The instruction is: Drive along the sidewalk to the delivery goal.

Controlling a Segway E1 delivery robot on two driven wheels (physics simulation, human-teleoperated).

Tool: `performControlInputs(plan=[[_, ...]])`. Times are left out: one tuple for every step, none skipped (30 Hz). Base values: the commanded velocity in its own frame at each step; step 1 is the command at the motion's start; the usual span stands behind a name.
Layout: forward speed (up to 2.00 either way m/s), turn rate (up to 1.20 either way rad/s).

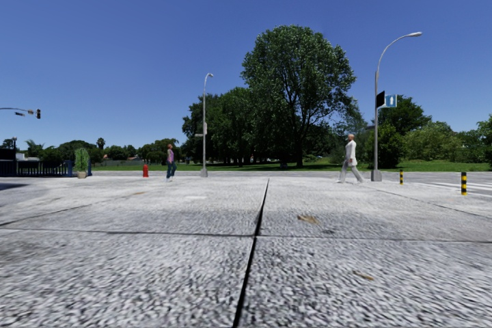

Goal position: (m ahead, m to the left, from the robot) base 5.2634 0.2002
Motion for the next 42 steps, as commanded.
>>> performControlInputs(plan=[[1.99,0.00],[1.99,0.00],[1.99,0.00],[1.99,0.00],[1.99,0.00],[1.99,0.00],[1.99,0.00],[1.99,0.00],[1.99,0.00],[1.99,0.00],[1.99,0.00],[1.99,0.00],[1.99,0.00],[1.99,0.00],[1.99,0.00],[1.99,0.00],[1.99,0.00],[1.99,0.00],[1.99,0.00],[1.99,0.00],[1.99,0.00],[1.99,0.00],[1.99,0.00],[1.99,0.00],[1.99,0.00],[1.99,0.00],[1.99,0.00],[1.99,0.00],[1.99,0.00],[1.99,0.00],[1.99,0.00],[1.99,0.00],[1.99,0.00],[1.99,0.00],[1.99,0.00],[1.99,0.00],[1.99,0.00],[1.99,0.00],[1.99,0.00],[1.99,0.00],[1.99,0.00],[1.99,-0.04]])
